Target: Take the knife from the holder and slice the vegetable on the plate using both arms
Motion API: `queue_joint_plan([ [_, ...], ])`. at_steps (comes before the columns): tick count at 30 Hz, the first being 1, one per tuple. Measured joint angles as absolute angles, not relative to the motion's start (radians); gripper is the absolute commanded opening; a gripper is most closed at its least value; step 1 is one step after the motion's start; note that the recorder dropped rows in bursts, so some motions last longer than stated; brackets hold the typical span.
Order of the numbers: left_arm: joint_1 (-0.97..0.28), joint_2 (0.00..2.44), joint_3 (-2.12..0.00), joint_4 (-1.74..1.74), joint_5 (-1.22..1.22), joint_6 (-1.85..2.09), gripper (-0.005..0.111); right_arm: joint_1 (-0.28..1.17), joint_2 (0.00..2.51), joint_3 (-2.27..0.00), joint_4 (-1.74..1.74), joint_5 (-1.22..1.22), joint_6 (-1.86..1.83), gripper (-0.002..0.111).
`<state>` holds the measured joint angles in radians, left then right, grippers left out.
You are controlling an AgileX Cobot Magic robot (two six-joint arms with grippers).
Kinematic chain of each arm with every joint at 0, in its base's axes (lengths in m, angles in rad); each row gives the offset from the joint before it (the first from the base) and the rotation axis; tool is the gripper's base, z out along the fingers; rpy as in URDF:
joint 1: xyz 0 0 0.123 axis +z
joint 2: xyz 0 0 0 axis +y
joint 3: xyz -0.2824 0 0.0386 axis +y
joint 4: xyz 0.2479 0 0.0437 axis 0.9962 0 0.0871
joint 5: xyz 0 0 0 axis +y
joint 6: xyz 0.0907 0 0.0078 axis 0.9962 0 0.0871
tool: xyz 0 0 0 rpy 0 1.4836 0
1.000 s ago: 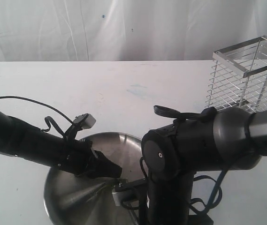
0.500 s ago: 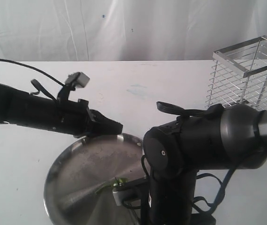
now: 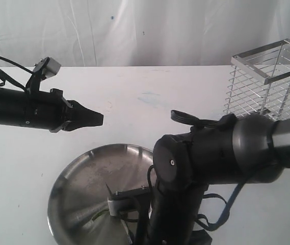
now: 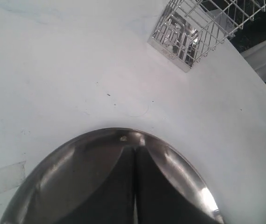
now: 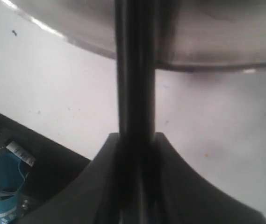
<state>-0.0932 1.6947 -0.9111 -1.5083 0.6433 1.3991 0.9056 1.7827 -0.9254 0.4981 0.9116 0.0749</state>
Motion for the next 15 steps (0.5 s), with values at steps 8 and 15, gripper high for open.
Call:
queue_joint_plan([
  [8,-0.093,1.697,-0.905,-1.501,0.654,1.402,0.000,0.906,1.842,-1.016,0.498,0.868,0.067,0.000],
  [15,-0.093,1.770,-0.832,-1.494,0.716,1.454,0.000,0.906,1.843,-1.026,0.463,0.870,0.106,0.000],
])
